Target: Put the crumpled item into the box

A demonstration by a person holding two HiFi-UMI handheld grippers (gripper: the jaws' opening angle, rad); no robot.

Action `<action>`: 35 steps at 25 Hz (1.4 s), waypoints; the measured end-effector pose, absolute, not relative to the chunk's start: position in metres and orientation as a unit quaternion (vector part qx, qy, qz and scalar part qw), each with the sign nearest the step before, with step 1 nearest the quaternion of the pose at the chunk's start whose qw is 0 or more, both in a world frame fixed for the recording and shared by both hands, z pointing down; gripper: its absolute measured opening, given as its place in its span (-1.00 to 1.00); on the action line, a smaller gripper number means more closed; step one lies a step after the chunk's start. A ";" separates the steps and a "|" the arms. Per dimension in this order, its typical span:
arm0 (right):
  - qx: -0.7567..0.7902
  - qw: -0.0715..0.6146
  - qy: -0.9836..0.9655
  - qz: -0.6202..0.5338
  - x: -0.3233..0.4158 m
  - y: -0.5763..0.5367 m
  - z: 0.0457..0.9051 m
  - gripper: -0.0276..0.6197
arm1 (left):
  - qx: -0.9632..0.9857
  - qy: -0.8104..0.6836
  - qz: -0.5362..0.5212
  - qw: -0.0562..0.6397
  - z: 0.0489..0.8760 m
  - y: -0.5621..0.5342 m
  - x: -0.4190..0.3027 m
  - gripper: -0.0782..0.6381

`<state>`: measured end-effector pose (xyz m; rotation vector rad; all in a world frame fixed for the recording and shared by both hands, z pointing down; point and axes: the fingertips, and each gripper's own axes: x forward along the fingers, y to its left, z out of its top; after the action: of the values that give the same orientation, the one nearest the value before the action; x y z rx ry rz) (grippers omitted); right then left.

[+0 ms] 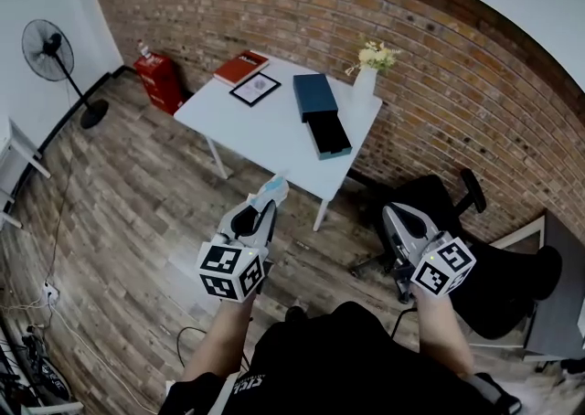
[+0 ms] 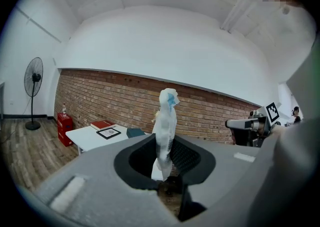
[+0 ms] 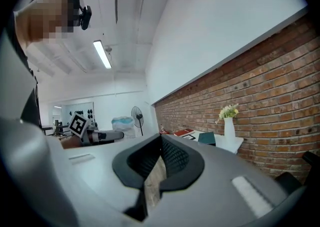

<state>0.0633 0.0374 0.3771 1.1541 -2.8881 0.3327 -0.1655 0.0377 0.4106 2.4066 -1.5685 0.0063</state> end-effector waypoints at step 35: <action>0.279 -0.018 -0.938 0.205 0.122 -0.256 0.435 -0.91 | 0.796 -0.578 0.073 0.164 0.425 -0.230 -0.077 -0.58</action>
<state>0.1217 -0.2556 0.4347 0.8857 -2.9814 0.6513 -0.0773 -0.2297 0.4249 2.2704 -1.6465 0.2092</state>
